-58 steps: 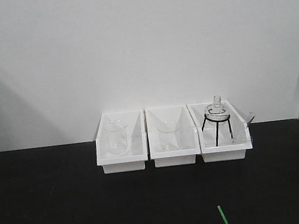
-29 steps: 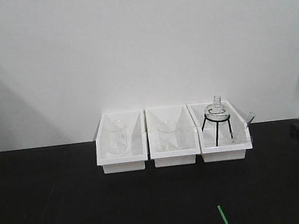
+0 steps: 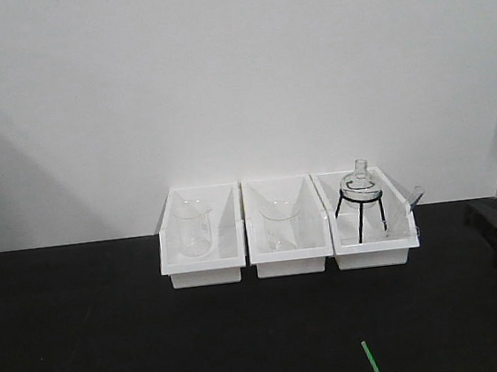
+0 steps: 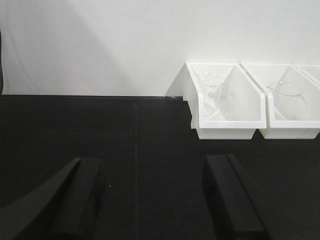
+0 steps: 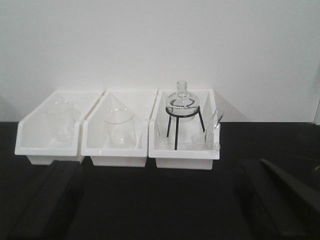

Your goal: Sort red and green spoons into left cabinet

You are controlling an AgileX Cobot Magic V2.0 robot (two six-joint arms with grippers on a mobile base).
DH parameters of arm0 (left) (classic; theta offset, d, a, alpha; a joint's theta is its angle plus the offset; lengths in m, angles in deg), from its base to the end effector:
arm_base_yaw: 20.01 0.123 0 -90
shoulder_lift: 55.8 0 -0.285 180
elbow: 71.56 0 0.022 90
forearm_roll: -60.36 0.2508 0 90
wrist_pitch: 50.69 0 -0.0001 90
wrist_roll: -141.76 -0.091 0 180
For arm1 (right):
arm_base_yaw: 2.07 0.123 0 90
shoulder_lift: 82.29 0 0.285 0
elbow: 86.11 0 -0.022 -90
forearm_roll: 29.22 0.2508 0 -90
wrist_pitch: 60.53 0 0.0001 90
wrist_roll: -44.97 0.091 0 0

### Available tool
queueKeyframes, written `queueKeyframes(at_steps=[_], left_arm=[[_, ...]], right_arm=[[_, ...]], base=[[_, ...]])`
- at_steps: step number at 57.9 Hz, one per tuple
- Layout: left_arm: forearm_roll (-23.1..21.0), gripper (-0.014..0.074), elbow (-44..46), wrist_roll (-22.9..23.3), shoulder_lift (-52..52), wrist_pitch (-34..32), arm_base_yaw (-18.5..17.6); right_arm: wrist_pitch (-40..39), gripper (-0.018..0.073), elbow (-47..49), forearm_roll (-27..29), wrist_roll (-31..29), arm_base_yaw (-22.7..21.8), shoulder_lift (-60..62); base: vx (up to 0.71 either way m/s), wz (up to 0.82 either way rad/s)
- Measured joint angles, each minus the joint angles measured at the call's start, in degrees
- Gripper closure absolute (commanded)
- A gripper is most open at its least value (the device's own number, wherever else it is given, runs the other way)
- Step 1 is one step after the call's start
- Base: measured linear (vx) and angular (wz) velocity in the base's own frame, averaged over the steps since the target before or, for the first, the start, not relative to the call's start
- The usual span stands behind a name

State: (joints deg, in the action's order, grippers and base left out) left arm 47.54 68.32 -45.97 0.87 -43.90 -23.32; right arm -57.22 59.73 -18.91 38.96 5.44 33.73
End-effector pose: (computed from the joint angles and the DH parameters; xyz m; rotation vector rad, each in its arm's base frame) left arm 0.1831 -0.0130 0.3321 -0.0080 1.8066 -0.1270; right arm 0.2136 0.0291 0.3473 -0.0574 1.7715 0.1582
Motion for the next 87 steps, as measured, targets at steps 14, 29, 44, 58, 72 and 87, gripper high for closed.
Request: queueKeyframes(at_steps=[14,29,44,58,72,87], left_arm=[[0.0,0.0048,0.0,0.0,0.13,0.16,0.0],[0.0,0.0048,0.0,0.0,1.32,0.56,0.0],[0.0,0.0048,0.0,0.0,1.33,0.82,0.0],[0.0,0.0048,0.0,0.0,1.33,1.79,0.0],[0.0,0.0048,0.0,0.0,1.33,3.64,0.0],[0.0,0.0048,0.0,0.0,1.33,4.98,0.0]], right_arm=[[-0.93,-0.0001,0.0,-0.57,-1.19,0.0,-12.38],[3.06,-0.0001,0.0,-0.57,-1.19,0.0,-20.45],[8.31,0.0021,0.0,0.66,-1.19,0.0,-18.29],[9.96,0.0106,-3.08,0.98,-3.35,0.0,-12.42],[7.11,0.0153,-15.07,3.15,-3.52,0.0,-0.4],[1.53,0.0157,-20.83,2.07,-5.99,0.0,9.13]], base=[[0.0,0.0],[0.0,0.0],[0.0,0.0],[0.0,0.0],[0.0,0.0],[0.0,0.0]])
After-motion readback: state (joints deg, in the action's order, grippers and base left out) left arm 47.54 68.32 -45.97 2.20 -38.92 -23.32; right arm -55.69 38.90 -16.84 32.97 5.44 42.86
